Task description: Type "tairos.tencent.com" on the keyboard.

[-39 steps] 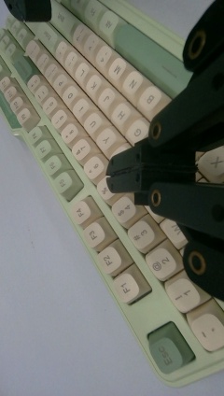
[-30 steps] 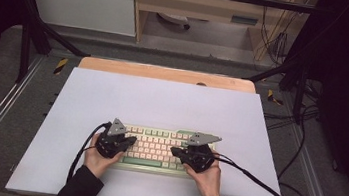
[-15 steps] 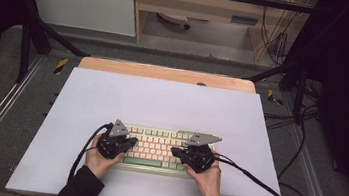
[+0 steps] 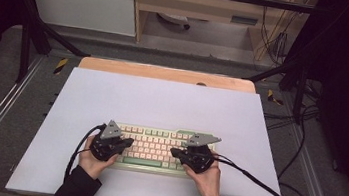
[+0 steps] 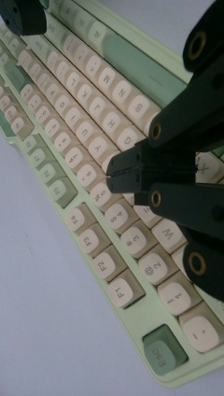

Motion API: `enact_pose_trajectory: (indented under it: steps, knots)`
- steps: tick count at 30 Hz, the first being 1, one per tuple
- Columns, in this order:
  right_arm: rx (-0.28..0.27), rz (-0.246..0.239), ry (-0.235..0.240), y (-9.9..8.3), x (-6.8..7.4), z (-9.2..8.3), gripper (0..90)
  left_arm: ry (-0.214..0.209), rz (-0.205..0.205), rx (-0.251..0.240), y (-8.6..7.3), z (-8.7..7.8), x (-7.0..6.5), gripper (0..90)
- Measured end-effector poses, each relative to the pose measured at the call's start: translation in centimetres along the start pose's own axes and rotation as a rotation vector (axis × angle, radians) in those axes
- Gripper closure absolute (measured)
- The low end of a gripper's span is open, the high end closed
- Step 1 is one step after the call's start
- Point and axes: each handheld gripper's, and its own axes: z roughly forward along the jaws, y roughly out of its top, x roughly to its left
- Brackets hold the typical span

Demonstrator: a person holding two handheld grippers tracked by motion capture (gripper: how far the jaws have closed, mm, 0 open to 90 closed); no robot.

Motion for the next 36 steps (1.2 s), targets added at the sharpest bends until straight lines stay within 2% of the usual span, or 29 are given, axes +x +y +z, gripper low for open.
enact_pose_trajectory:
  steps: [8, 19, 24, 36]
  knots:
    - [0.000, 0.005, -0.003, 0.1, -0.1, 0.1, 90.0, 0.004, -0.030, -0.020, -0.8, -1.7, 0.9, 90.0]
    - [-0.010, 0.016, -0.002, 0.7, -0.3, 0.3, 90.0, 0.018, -0.042, -0.021, -2.5, -3.4, 1.8, 90.0]
    - [-0.014, 0.007, -0.002, 1.3, -0.2, 0.8, 90.0, 0.011, -0.055, -0.028, -2.6, -3.5, 2.1, 90.0]
    - [-0.048, 0.042, -0.011, 2.0, -0.9, 1.7, 90.0, 0.010, -0.056, -0.030, -2.8, -3.5, 2.3, 90.0]
